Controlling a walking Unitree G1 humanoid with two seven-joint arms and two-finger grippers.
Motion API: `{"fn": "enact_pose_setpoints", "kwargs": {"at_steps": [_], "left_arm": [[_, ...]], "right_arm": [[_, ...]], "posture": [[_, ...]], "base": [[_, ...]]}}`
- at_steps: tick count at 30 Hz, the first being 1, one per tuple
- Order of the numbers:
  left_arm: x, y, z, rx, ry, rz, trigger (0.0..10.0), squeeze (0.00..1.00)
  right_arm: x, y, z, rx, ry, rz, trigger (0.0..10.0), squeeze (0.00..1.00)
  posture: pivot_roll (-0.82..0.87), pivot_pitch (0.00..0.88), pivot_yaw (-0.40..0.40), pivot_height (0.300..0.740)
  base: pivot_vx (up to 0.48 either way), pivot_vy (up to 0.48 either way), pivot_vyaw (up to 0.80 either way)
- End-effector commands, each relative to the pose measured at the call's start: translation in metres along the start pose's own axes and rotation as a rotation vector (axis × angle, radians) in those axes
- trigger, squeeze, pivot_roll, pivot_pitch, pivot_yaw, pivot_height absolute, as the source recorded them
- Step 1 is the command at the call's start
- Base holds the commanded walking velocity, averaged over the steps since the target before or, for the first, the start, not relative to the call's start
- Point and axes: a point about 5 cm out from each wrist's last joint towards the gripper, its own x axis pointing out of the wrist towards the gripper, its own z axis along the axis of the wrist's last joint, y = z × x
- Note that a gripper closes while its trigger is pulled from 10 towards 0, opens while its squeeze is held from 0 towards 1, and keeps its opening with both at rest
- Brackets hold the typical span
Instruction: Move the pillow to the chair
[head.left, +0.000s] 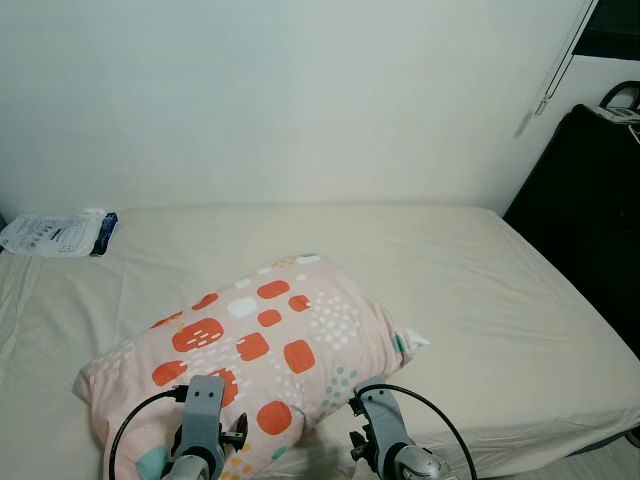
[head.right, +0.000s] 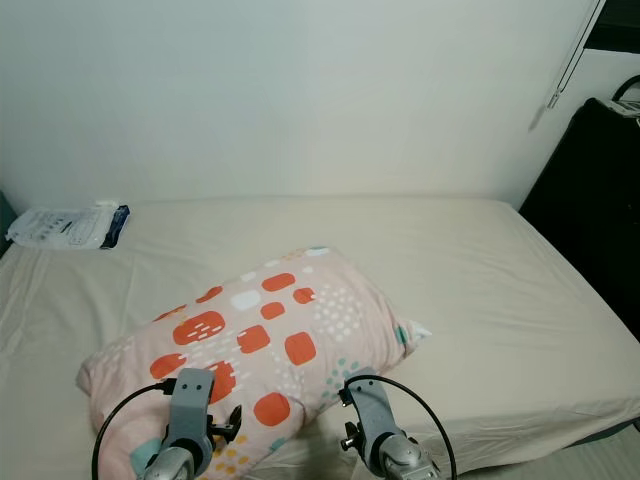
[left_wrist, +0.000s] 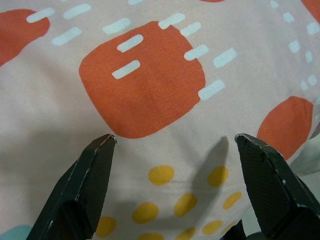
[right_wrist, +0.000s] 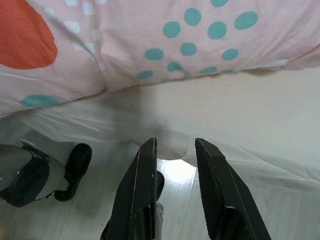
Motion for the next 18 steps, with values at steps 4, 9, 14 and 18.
{"fn": "enact_pose_setpoints", "kwargs": {"at_steps": [4,9,14,18], "left_arm": [[0.001,0.001,0.001,0.025,0.008,-0.006,10.0,0.0],[0.002,0.002,0.003,0.025,0.002,-0.007,10.0,0.0],[0.003,-0.002,0.005,0.025,-0.007,-0.02,10.0,0.0],[0.003,-0.004,0.006,0.028,-0.011,-0.029,10.0,0.0]], "right_arm": [[-0.003,-0.007,-0.004,-0.042,0.003,-0.014,10.0,0.0],[-0.005,-0.011,-0.007,-0.041,0.004,-0.018,10.0,0.0],[-0.012,-0.024,-0.015,-0.037,0.001,-0.035,10.0,0.0],[-0.017,-0.032,-0.022,-0.051,0.02,-0.052,10.0,0.0]], "posture": [[0.11,0.0,-0.096,0.74],[0.1,0.0,-0.094,0.74],[0.08,0.0,-0.086,0.74],[0.08,0.0,-0.082,0.74]], "base": [[0.0,0.0,0.0],[0.0,0.0,0.0],[0.0,0.0,0.0],[0.0,0.0,0.0]]}}
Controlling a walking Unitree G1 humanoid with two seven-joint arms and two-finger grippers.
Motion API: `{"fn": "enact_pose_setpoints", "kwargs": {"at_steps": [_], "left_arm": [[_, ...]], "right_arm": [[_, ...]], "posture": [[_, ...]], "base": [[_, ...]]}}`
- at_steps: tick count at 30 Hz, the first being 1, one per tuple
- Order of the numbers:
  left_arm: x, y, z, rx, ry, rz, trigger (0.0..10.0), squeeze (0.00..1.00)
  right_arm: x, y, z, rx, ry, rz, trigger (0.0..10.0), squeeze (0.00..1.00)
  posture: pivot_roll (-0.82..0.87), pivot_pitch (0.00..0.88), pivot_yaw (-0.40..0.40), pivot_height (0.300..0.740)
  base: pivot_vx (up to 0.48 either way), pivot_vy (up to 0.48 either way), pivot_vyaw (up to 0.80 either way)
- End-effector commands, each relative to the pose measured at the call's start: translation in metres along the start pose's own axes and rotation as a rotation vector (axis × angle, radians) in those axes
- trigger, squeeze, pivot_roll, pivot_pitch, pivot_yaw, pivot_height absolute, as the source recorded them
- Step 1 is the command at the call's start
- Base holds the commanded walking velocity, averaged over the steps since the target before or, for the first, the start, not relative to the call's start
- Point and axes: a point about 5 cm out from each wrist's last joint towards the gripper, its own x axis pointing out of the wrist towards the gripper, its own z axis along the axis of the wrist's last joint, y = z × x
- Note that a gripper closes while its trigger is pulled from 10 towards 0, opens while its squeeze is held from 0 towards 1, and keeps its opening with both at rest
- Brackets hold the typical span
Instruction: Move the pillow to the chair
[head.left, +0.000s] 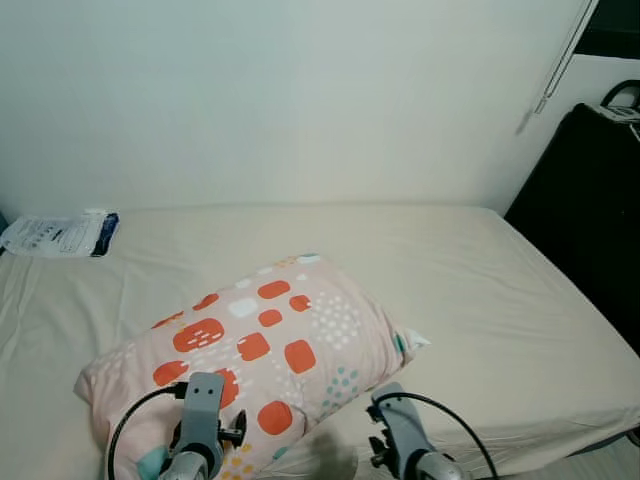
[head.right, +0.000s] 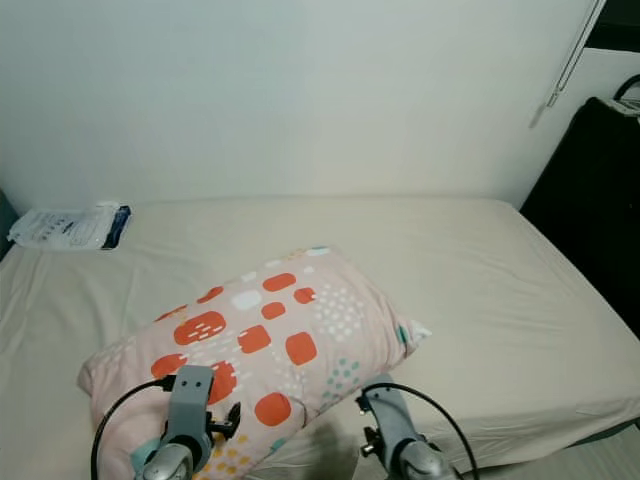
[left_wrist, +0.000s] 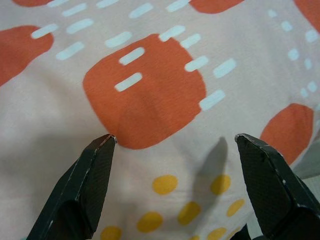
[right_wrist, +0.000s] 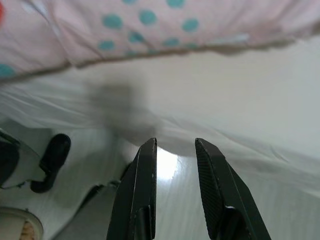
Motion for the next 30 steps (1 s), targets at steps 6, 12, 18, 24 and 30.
{"fn": "enact_pose_setpoints", "kwargs": {"at_steps": [6,12,18,24,30], "left_arm": [[0.004,-0.006,0.007,0.023,-0.013,-0.027,10.0,0.0],[0.007,-0.003,0.017,0.012,-0.05,-0.021,10.0,0.0],[0.006,-0.003,0.015,0.022,-0.047,-0.026,10.0,0.0],[0.005,-0.003,0.013,0.01,-0.047,-0.012,10.0,0.0],[0.004,-0.002,0.009,0.052,-0.031,-0.029,10.0,0.0]], "right_arm": [[0.003,-0.006,0.012,0.036,-0.035,-0.048,10.0,0.0],[0.012,-0.016,0.071,0.188,-0.199,-0.155,10.0,0.0],[0.012,-0.025,0.082,0.213,-0.22,-0.203,10.0,0.0],[0.009,-0.038,0.092,0.249,-0.242,-0.244,10.0,0.0],[0.009,-0.041,0.086,0.237,-0.167,-0.285,10.0,0.0]], "posture": [[0.08,0.0,-0.085,0.74],[0.08,0.0,-0.091,0.74],[0.09,0.0,-0.101,0.74],[0.09,0.0,-0.108,0.74],[0.1,0.0,-0.111,0.74]], "base": [[0.0,0.0,0.0],[0.0,0.0,0.0],[0.0,0.0,0.0],[0.0,0.0,0.0],[0.0,0.0,0.0]]}}
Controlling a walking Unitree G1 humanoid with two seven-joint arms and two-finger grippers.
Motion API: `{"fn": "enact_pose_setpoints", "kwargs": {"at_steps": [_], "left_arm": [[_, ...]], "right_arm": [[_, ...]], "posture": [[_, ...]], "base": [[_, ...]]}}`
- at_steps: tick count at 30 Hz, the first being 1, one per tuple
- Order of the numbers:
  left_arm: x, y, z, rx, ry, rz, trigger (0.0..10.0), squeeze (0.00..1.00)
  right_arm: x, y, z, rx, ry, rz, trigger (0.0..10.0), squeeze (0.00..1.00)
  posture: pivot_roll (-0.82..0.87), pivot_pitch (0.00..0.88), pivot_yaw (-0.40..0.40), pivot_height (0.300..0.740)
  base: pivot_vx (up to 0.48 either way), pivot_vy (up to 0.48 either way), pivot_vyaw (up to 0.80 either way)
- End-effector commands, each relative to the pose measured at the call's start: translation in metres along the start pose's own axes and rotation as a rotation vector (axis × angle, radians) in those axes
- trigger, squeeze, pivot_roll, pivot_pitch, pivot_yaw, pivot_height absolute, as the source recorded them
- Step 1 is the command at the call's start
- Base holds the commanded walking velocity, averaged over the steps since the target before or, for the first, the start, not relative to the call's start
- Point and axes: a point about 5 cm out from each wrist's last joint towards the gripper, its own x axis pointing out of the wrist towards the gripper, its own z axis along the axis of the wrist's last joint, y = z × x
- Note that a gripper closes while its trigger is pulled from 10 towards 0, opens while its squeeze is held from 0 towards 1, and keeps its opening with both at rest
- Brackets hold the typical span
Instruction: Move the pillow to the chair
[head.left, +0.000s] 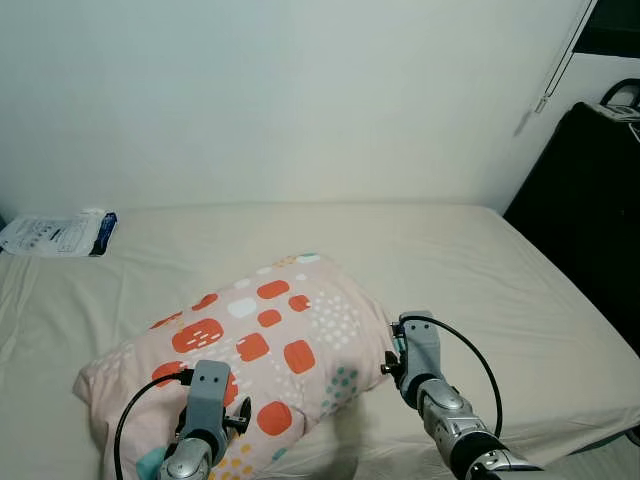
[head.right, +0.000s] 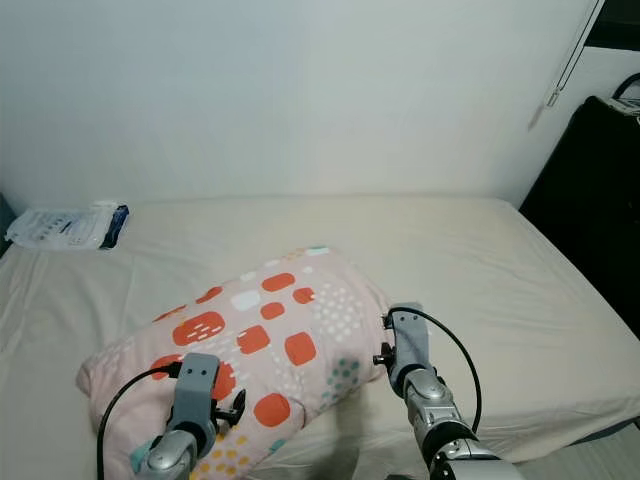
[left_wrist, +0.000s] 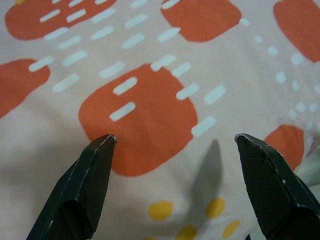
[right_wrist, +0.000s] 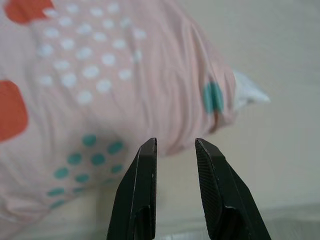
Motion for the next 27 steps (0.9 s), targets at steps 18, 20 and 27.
{"fn": "enact_pose_setpoints", "kwargs": {"at_steps": [18,20,27], "left_arm": [[-0.003,0.0,-0.004,0.031,-0.002,-0.012,10.0,0.0],[-0.002,0.0,-0.003,0.034,-0.003,-0.013,10.0,0.0],[-0.002,-0.001,-0.003,0.033,-0.003,-0.016,10.0,0.0]], "right_arm": [[0.002,-0.026,0.022,-0.118,-0.005,-0.035,10.0,0.0],[0.002,-0.034,0.033,-0.137,-0.044,-0.069,10.0,0.0],[0.001,-0.052,0.06,-0.122,-0.108,-0.131,10.0,0.0]], "posture": [[0.1,0.0,-0.114,0.74],[0.09,0.0,-0.116,0.74],[0.1,0.0,-0.122,0.74]], "base": [[0.0,0.0,0.0],[0.0,0.0,0.0],[0.0,0.0,0.0]]}}
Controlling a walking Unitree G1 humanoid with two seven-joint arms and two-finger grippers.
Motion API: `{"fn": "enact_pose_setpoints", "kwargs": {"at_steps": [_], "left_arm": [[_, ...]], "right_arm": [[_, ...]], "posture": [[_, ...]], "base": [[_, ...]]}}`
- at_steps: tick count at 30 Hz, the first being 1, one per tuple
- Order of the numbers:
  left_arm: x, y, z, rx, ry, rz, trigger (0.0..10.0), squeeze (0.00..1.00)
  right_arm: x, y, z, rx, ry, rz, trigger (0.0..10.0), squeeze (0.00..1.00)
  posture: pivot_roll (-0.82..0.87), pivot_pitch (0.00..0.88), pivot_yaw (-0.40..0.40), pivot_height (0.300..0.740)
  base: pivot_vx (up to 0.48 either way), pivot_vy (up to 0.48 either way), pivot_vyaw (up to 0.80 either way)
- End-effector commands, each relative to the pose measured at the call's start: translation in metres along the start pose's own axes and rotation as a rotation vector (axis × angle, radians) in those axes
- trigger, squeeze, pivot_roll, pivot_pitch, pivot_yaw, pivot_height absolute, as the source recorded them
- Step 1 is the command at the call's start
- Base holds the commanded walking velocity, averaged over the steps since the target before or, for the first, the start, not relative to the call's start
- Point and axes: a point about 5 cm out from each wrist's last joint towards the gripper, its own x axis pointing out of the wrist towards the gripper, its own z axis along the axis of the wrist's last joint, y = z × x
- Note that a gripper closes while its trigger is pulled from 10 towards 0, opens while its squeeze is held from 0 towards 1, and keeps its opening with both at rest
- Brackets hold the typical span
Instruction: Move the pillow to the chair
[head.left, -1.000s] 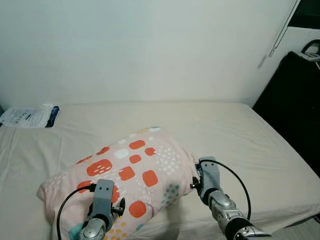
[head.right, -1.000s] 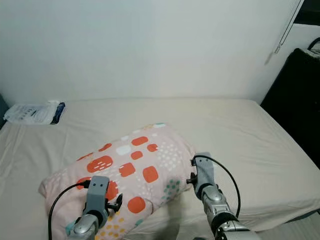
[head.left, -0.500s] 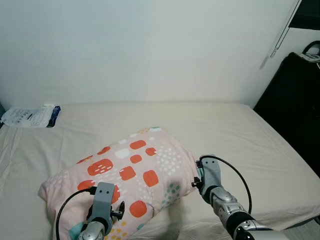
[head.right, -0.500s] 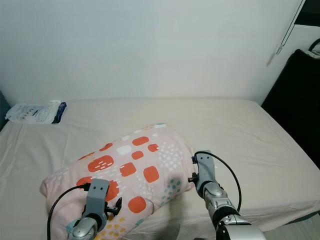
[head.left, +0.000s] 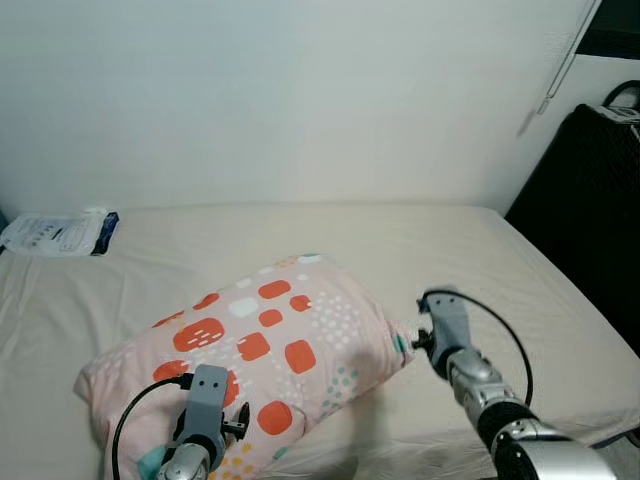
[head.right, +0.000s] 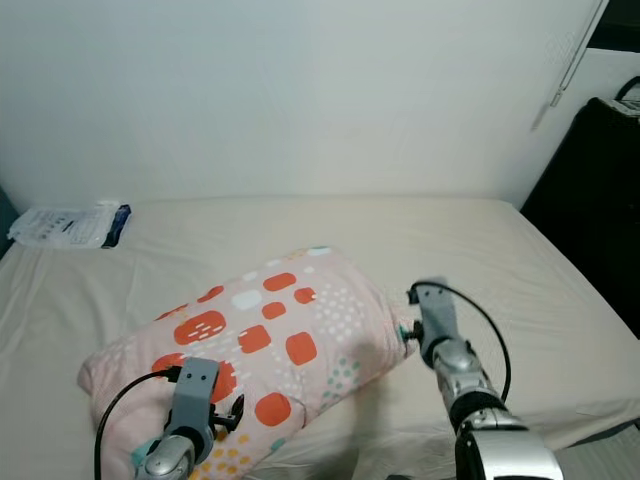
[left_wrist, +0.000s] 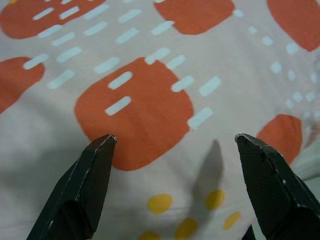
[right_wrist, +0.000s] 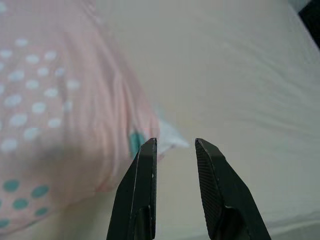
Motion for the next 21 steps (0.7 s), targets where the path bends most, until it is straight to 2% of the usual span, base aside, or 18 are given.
{"fn": "enact_pose_setpoints", "kwargs": {"at_steps": [1,2,4,11,17,19,21], "left_arm": [[0.0,-0.002,-0.001,0.012,-0.001,-0.012,10.0,0.0],[0.0,-0.002,-0.001,0.012,-0.001,-0.012,10.0,0.0],[0.0,-0.003,-0.001,0.01,0.0,-0.011,10.0,0.0],[-0.001,-0.003,-0.003,0.003,0.002,-0.006,10.0,0.0],[-0.002,-0.003,-0.005,0.011,0.011,-0.013,10.0,0.0],[-0.002,-0.002,-0.005,0.012,0.011,-0.013,10.0,0.0],[-0.001,-0.001,-0.002,0.009,0.002,-0.008,10.0,0.0]], "right_arm": [[0.0,-0.006,0.005,0.002,-0.018,-0.021,10.0,0.0],[0.0,-0.006,0.005,0.002,-0.018,-0.021,10.0,0.0],[0.001,-0.017,0.014,0.018,-0.044,-0.068,10.0,0.0],[0.0,-0.023,0.017,0.025,-0.051,-0.095,10.0,0.0],[-0.001,-0.034,0.021,0.006,-0.073,-0.168,10.0,0.0],[-0.002,-0.039,0.022,0.007,-0.074,-0.196,10.0,0.0],[-0.004,-0.055,0.024,0.016,-0.074,-0.278,10.0,0.0]], "posture": [[0.1,0.0,-0.122,0.74],[0.1,0.0,-0.122,0.74],[0.1,0.0,-0.138,0.74],[0.09,0.0,-0.134,0.74],[0.09,0.0,-0.122,0.74],[0.09,0.0,-0.127,0.74],[0.09,0.0,-0.125,0.74]], "base": [[0.0,0.0,0.0],[0.0,0.0,0.0],[0.0,0.0,0.0],[0.0,0.0,0.0],[0.0,0.0,0.0],[0.0,0.0,0.0],[0.0,0.0,0.0]]}}
